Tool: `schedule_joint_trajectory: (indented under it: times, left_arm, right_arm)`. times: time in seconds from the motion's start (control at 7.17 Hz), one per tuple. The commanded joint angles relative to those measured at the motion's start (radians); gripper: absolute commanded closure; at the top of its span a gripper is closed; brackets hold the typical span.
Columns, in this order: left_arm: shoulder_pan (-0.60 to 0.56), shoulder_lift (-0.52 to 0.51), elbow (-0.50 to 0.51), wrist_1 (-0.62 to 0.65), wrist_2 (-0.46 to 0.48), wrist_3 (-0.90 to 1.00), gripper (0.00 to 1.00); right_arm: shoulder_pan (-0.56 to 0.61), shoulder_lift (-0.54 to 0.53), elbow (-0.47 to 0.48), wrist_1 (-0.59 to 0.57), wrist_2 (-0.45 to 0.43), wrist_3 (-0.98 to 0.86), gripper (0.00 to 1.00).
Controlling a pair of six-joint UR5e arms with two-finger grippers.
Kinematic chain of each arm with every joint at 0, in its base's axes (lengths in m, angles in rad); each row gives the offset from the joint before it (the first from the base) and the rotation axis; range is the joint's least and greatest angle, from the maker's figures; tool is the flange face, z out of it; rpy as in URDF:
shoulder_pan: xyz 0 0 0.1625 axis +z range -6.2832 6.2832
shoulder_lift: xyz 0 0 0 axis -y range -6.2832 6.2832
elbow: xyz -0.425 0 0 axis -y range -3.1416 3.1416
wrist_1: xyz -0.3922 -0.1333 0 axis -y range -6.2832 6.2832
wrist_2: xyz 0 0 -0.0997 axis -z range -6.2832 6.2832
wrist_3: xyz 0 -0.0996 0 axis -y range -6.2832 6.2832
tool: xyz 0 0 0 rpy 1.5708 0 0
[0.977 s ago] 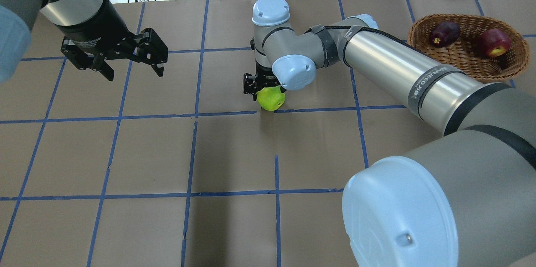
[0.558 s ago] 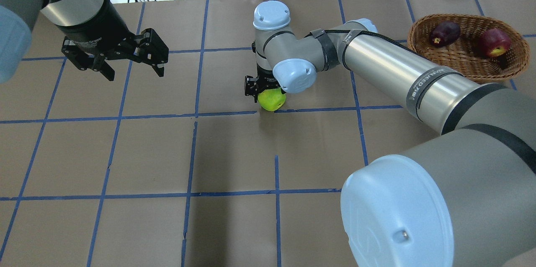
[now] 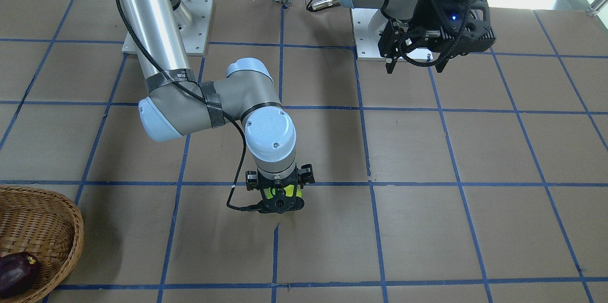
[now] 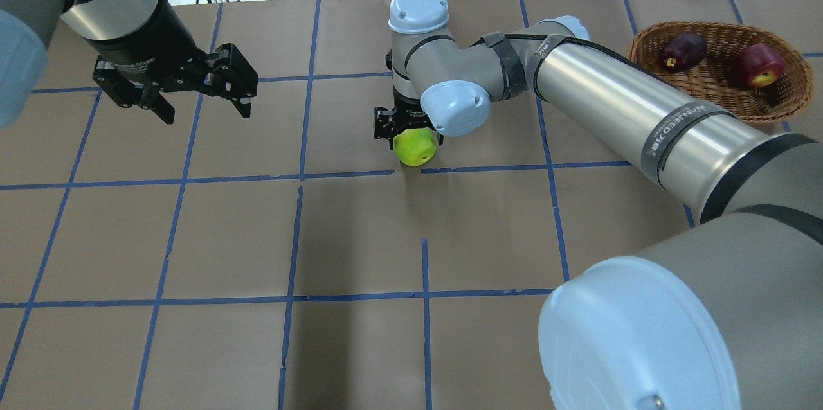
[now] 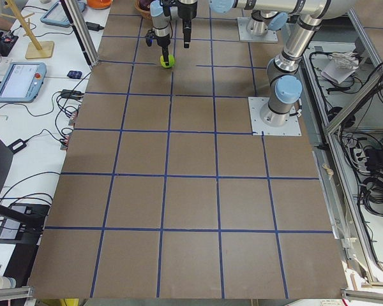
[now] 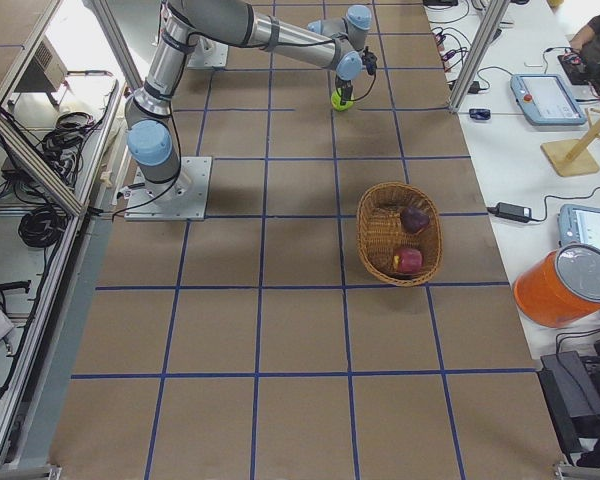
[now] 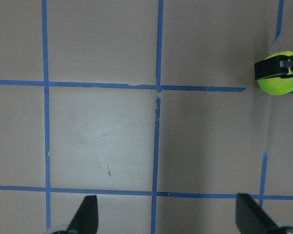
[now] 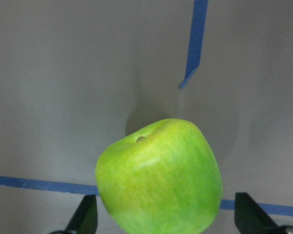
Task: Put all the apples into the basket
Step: 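Lower the right gripper onto the green apple and grasp it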
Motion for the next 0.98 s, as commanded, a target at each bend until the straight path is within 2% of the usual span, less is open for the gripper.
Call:
schedule_joint_trajectory:
  times: [0.0, 0.28, 0.42, 0.56, 0.7, 0.84]
  left_arm:
    - [-0.001, -0.001, 0.001, -0.001, 0.0, 0.0, 0.0]
    - [0.0, 0.0, -0.001, -0.001, 0.002, 0.0, 0.0]
    - [0.0, -0.001, -0.001, -0.001, 0.0, 0.0, 0.0]
    - [0.002, -0.001, 0.001, -0.001, 0.002, 0.0, 0.0]
    - [0.003, -0.001, 0.001, 0.001, 0.0, 0.002, 0.0]
    - [0.002, -0.001, 0.002, -0.001, 0.0, 0.0, 0.0]
  right_arm:
    - [0.001, 0.037, 0.015, -0.028, 0.003, 0.002, 0.0]
    - [0.001, 0.052, 0.006, -0.069, 0.009, -0.007, 0.0]
    - [0.001, 0.054, 0.003, -0.068, 0.004, 0.0, 0.32]
    - [-0.009, 0.046, 0.001, -0.059, -0.003, -0.01, 0.85]
    - [-0.023, 0.04, -0.002, -0.051, 0.009, 0.0, 1.0]
    - [-0.061, 0.026, -0.02, -0.033, 0.001, 0.0, 1.0]
